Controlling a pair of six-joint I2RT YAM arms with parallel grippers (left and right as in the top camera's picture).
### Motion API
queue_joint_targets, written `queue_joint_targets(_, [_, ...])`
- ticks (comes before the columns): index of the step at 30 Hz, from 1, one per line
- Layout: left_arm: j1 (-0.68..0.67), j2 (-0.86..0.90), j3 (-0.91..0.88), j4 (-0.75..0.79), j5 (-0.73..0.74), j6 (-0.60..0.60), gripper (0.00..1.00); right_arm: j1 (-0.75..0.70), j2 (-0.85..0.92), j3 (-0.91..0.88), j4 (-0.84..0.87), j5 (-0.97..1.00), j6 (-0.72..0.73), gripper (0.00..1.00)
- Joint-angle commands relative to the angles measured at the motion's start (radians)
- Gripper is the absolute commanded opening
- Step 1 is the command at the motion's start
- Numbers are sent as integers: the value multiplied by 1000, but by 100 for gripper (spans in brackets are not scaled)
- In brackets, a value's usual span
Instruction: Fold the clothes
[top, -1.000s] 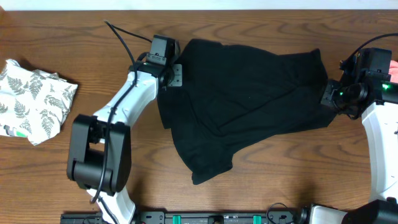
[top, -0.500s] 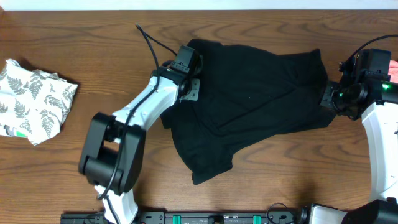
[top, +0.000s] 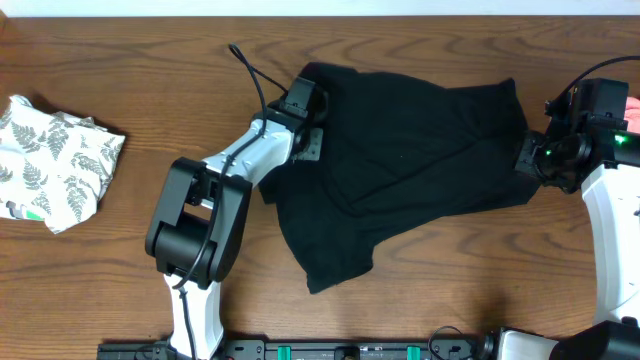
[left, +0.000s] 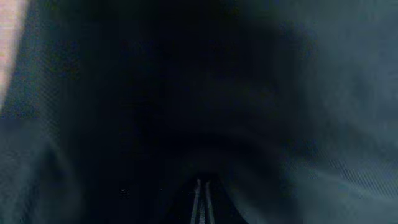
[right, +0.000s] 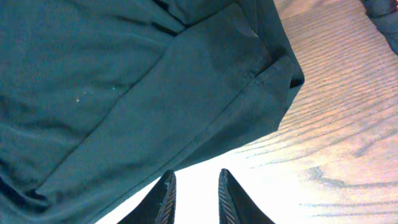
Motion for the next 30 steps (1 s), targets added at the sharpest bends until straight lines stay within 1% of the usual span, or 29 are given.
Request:
queue_joint_targets(1, [69, 87, -14, 33, -69, 19, 6, -4, -11, -3, -3, 3, 7, 22])
queue_joint_targets(7, [173, 88, -14, 141, -68, 22, 6, -4, -11, -3, -3, 3, 8, 22])
queue_joint_targets(9, [195, 88, -13, 159, -68, 43, 6, -4, -11, -3, -3, 3, 8, 22])
queue_joint_targets(14, [219, 88, -3, 166, -68, 116, 6, -4, -11, -3, -2, 3, 8, 22])
queue_joint_targets(17, [221, 87, 13, 158, -67, 123, 6, -4, -11, -3, -3, 3, 27, 22])
queue_joint_targets(20, [220, 74, 36, 105, -20, 122, 7, -4, -11, -3, -3, 3, 27, 23])
queue_joint_targets(21, [219, 62, 43, 76, 0, 122, 12, -4, -11, -3, -4, 3, 26, 23])
queue_joint_targets(22, [219, 49, 48, 47, 13, 122, 24, -5, -11, -3, -4, 4, 26, 24])
queue_joint_targets(23, [219, 29, 52, 9, 29, 122, 29, -5, -8, -3, -3, 4, 24, 24])
queue_joint_targets(25, [218, -24, 53, -71, 61, 116, 47, -5, 5, -3, -3, 4, 22, 26])
queue_joint_targets(27, [218, -86, 53, -160, 81, 79, 58, -5, 25, -3, -2, 4, 22, 28])
queue_joint_targets(29, [218, -159, 53, -262, 111, 34, 63, -5, 56, -3, 2, 4, 21, 32])
queue_joint_targets(30, [218, -194, 53, -312, 131, 12, 63, -5, 73, -3, 5, 3, 14, 32])
